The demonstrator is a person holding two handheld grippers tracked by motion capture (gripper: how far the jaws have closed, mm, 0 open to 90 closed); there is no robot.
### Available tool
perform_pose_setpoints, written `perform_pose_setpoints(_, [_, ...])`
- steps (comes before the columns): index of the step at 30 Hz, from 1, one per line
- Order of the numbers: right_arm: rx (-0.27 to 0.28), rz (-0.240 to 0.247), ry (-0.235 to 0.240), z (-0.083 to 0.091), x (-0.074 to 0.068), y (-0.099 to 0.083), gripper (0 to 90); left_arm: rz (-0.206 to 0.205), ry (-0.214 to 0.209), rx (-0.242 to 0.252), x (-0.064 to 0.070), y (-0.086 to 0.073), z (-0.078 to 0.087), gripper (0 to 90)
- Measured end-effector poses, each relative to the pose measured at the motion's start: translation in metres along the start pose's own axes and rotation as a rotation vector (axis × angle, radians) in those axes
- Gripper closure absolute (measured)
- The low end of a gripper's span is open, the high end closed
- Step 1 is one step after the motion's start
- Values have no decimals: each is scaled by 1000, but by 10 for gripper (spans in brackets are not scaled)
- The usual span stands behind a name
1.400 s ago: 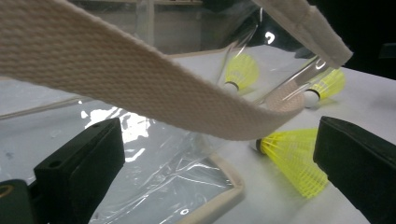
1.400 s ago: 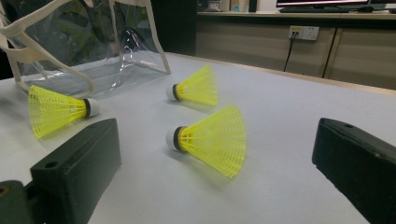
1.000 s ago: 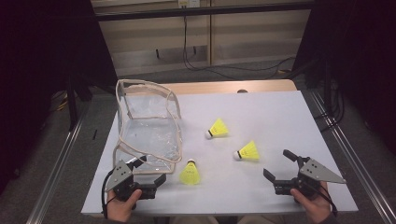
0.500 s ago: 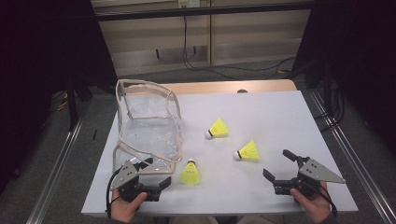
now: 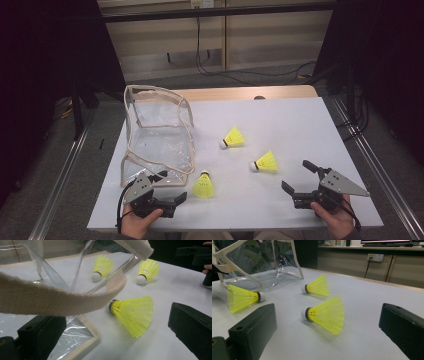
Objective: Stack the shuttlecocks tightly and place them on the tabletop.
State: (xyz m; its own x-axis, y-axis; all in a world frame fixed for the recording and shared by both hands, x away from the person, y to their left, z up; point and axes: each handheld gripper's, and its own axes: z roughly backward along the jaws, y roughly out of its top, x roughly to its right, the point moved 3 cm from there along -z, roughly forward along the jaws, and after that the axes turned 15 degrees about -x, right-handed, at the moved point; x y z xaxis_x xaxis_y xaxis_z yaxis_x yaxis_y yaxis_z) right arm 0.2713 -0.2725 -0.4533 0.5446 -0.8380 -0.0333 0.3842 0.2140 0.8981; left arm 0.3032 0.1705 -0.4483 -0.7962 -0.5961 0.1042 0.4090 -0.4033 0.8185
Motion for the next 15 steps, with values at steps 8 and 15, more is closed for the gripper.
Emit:
perform_pose_setpoints(8, [-2,1,2,0,0,0,9,4,-20,-21,3,0,-4,13])
perform_pose_setpoints(15, [-2,7,1,0,0,0,9,-5,-22,-35,5,1,-7,12])
